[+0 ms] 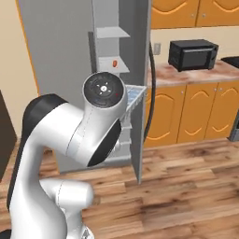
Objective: Open the freezer door, pick up the ice cube tray from the freezer, and place it on the dining counter.
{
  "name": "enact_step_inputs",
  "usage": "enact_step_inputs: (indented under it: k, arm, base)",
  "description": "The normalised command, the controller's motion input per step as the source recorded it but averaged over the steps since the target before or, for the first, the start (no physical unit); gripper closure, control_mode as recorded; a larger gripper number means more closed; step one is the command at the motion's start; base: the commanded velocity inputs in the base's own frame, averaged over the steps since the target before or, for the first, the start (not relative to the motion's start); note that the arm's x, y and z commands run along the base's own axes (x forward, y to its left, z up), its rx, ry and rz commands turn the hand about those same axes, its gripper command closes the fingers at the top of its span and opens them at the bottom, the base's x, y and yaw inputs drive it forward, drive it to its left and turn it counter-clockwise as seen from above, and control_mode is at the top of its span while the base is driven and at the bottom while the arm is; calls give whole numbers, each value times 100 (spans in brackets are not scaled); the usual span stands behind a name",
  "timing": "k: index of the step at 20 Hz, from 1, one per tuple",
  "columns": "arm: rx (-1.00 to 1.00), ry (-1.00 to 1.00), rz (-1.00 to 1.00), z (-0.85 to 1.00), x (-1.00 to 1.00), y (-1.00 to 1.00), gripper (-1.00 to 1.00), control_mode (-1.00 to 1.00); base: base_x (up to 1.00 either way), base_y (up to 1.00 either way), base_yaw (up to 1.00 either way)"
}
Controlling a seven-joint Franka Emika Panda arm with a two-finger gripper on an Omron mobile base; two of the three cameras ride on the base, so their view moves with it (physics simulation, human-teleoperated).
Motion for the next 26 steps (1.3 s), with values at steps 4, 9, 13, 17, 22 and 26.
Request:
enact_step_inputs:
  k: [4,9,13,17,22,26]
  arm:
    - [0,0,0,0,0,0,100,100]
    - [0,0,0,0,0,0,100,100]
    - [0,0,0,0,0,0,100,100]
    - [0,0,0,0,0,0,100,100]
    - [0,0,0,0,0,0,100,100]
    - [0,0,0,0,0,0,100,100]
  base:
    - [-56,0,-47]
    - [-27,0,-48]
    - [-8,1,-48]
    - [0,0,-49]
    - [0,0,-51]
    - [0,0,-50]
